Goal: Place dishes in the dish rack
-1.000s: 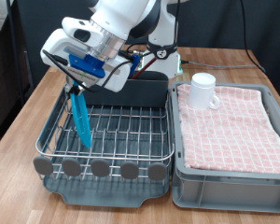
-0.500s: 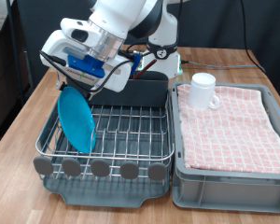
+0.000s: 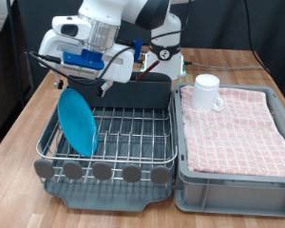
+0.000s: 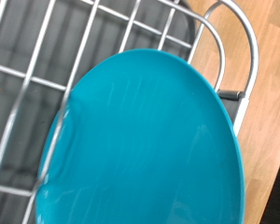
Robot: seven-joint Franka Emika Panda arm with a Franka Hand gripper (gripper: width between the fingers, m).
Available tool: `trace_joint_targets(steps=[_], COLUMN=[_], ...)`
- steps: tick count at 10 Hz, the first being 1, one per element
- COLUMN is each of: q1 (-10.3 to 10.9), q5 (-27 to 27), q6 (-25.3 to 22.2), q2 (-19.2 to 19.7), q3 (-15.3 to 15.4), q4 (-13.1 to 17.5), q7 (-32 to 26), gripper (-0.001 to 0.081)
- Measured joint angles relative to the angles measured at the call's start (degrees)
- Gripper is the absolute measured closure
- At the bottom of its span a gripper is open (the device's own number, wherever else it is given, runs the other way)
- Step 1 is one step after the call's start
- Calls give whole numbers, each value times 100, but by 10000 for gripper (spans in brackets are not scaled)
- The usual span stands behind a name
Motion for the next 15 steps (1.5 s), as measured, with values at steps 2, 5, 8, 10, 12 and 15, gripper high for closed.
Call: trace_joint_targets(steps=[2, 5, 8, 10, 12, 15], q1=[1, 15, 29, 30, 36, 163], q5=[186, 183, 171, 108, 110, 14], q6=[-625, -1459, -2186, -2431, -2396, -2516], q2=[-343, -803, -1105, -1226, -1208, -1258], q3=[-5, 11, 80, 141, 155, 512], q4=[150, 430, 704, 785, 778, 749], q7=[-221, -260, -263, -263, -261, -170], gripper=[4, 4, 4, 4, 4, 4])
